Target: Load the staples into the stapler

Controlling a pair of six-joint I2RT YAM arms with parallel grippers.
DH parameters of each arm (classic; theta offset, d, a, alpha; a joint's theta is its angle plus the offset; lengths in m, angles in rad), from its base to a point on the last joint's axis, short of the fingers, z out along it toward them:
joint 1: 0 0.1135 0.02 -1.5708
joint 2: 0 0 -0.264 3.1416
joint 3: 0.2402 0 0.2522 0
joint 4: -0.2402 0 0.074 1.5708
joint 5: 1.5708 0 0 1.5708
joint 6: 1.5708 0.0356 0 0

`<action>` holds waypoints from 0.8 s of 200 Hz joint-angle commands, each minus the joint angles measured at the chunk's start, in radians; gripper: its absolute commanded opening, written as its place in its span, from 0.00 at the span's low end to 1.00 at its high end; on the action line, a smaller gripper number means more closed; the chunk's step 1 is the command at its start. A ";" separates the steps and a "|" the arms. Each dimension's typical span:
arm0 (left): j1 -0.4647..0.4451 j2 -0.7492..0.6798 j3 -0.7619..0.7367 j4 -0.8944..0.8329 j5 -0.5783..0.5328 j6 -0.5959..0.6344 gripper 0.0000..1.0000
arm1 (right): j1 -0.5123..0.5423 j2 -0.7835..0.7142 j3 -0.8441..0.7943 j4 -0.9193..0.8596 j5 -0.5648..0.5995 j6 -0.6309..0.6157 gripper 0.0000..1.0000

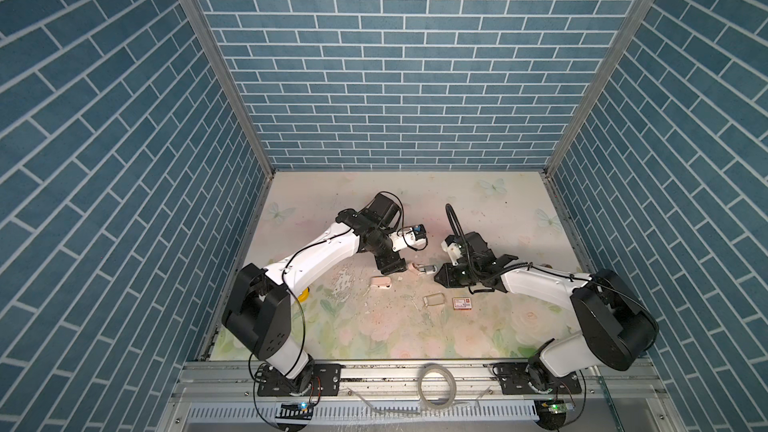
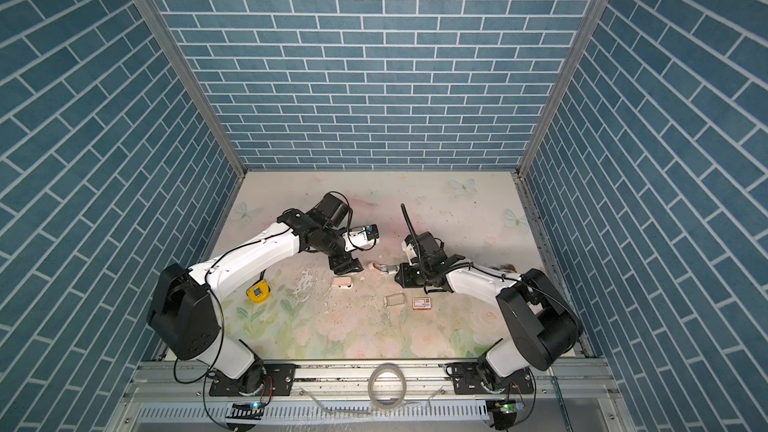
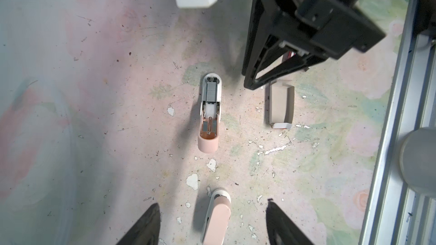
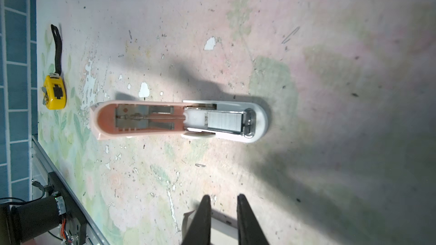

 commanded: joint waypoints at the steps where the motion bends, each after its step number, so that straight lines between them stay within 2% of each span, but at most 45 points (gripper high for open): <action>1: -0.012 0.032 -0.010 0.015 -0.019 0.029 0.66 | -0.033 -0.022 -0.013 -0.038 0.017 0.015 0.21; 19: -0.014 0.054 -0.009 0.014 -0.019 0.036 0.59 | -0.070 -0.007 -0.004 -0.019 -0.003 0.013 0.20; 82: -0.016 0.096 -0.006 0.045 -0.020 0.061 0.56 | -0.190 0.111 0.048 0.083 -0.173 0.001 0.19; 97: -0.018 0.106 -0.002 0.043 0.002 0.064 0.53 | -0.202 0.135 0.063 0.095 -0.202 -0.004 0.18; 160: -0.029 0.130 -0.023 0.094 -0.005 0.047 0.54 | -0.210 0.231 0.103 0.104 -0.253 -0.028 0.17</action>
